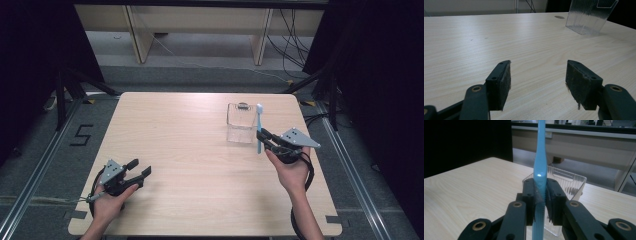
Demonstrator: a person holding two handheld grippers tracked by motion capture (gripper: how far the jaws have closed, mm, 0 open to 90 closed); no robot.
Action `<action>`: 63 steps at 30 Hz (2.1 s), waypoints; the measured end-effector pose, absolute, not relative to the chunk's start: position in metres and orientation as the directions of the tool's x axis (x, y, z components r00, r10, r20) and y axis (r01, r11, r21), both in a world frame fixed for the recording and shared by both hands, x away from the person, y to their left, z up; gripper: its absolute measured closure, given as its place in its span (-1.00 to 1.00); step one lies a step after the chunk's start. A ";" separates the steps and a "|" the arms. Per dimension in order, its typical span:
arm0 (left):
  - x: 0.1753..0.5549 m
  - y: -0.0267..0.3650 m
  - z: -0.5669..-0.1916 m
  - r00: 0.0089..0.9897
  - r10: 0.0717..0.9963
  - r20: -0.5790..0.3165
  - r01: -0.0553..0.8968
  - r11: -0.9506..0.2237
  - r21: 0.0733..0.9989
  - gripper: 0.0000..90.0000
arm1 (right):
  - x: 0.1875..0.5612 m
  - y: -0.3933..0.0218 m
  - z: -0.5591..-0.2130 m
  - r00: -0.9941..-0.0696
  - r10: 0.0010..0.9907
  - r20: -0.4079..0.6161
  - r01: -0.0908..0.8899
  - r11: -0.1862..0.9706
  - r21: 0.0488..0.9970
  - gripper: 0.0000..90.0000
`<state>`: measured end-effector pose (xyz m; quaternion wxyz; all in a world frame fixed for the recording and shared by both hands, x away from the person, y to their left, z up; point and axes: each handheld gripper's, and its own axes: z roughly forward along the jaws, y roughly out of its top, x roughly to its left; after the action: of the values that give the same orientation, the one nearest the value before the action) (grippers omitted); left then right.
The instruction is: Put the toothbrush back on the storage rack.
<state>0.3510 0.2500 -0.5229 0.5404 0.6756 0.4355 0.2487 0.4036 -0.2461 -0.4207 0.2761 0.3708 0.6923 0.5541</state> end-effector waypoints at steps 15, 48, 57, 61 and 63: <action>0.351 0.250 -0.523 0.497 0.857 -0.138 0.321 -0.034 0.947 -0.19 | 0.414 -0.249 -0.418 -0.499 0.865 0.051 0.164 0.037 0.986 0.75; 0.351 0.250 -0.523 0.497 0.856 -0.142 0.321 -0.029 0.947 -0.19 | 0.447 -0.238 -0.404 -0.425 0.903 0.063 0.087 -0.029 0.996 0.75; 0.352 0.251 -0.524 0.500 0.853 -0.146 0.315 -0.022 0.949 -0.20 | 0.459 -0.235 -0.405 -0.408 0.910 0.068 0.084 -0.037 0.996 0.75; 0.352 0.250 -0.524 0.500 0.853 -0.147 0.316 -0.022 0.949 -0.20 | 0.463 -0.235 -0.405 -0.406 0.912 0.059 0.077 -0.031 0.997 0.75; 0.351 0.250 -0.523 0.500 0.854 -0.144 0.318 -0.026 0.948 -0.20 | 0.465 -0.234 -0.406 -0.401 0.913 0.077 0.090 -0.044 0.995 0.75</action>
<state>0.3514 0.2504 -0.5233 0.5454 0.6726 0.4354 0.2459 0.4648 -0.2344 -0.4063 0.3500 0.4206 0.5961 0.5876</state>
